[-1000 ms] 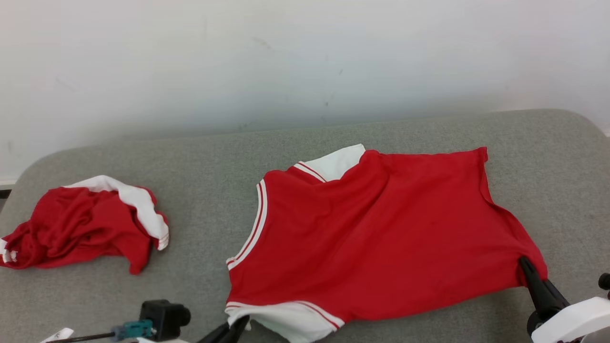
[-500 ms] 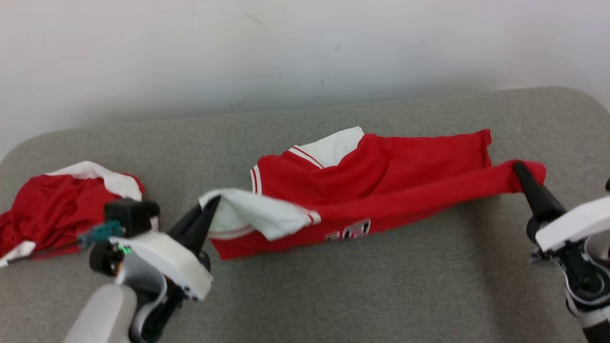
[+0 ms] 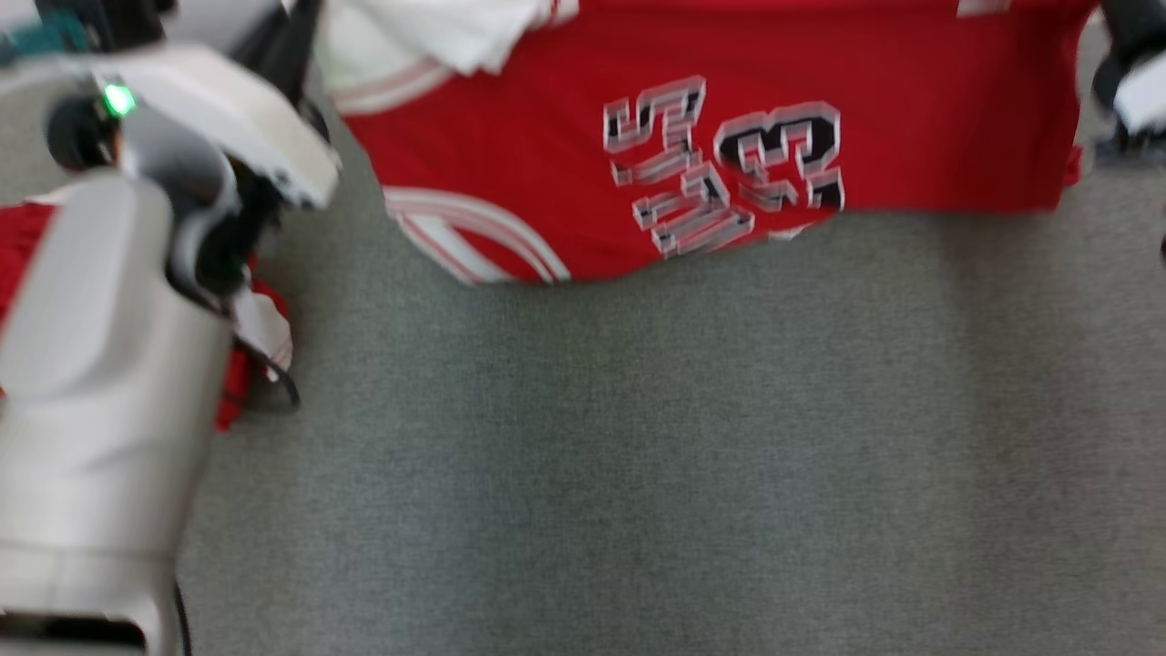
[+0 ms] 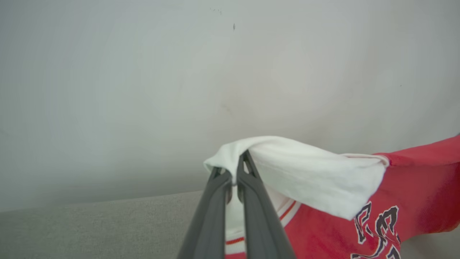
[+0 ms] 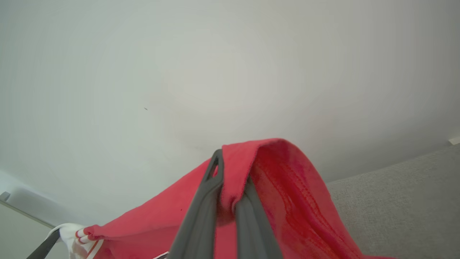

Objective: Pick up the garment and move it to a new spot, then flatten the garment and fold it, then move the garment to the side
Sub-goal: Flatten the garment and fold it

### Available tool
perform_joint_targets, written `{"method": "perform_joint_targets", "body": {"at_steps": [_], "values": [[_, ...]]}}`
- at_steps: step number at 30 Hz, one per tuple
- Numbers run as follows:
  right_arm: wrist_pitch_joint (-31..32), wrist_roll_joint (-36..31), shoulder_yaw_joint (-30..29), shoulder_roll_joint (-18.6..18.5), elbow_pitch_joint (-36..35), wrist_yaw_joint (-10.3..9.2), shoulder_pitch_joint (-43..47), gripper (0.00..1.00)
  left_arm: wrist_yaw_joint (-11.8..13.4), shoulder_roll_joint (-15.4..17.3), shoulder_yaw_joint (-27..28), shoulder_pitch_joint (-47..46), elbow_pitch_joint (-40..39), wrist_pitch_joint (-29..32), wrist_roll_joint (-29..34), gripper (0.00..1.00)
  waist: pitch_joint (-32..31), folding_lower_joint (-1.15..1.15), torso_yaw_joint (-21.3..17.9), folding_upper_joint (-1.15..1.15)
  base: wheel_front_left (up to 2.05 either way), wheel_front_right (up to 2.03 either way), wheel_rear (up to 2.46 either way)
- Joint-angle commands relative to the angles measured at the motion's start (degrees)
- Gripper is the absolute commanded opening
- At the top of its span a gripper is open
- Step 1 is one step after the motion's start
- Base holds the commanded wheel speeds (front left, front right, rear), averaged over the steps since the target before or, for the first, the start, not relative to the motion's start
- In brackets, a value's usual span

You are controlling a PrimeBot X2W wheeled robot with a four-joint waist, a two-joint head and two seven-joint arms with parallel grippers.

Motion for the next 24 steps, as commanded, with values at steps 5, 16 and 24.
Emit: {"method": "perform_joint_targets", "body": {"at_steps": [5, 16, 24], "values": [[-3.33, -1.06, 0.24, 1.72, 4.02, 0.05, -10.79, 0.0, -0.29, 2.12, -0.57, -11.46, 5.5, -1.9, 0.11, 0.0, 5.39, -0.01, 0.76, 0.0, 0.0, 0.0, 0.0], [-9.18, -2.64, 1.84, 2.12, 11.96, 0.05, -30.48, 0.0, -0.18, 4.01, -5.6, -34.61, 14.97, -5.61, 1.54, 0.0, 10.32, -0.01, 0.94, 0.0, 0.0, 0.0, 0.0], [-11.88, -1.74, 3.47, 1.56, 14.29, 0.05, -37.79, 0.0, -0.18, 3.42, -6.49, -45.87, 21.21, -6.97, -0.08, 0.0, 10.31, -0.01, 0.96, 0.0, 0.0, 0.0, 0.0]]}}
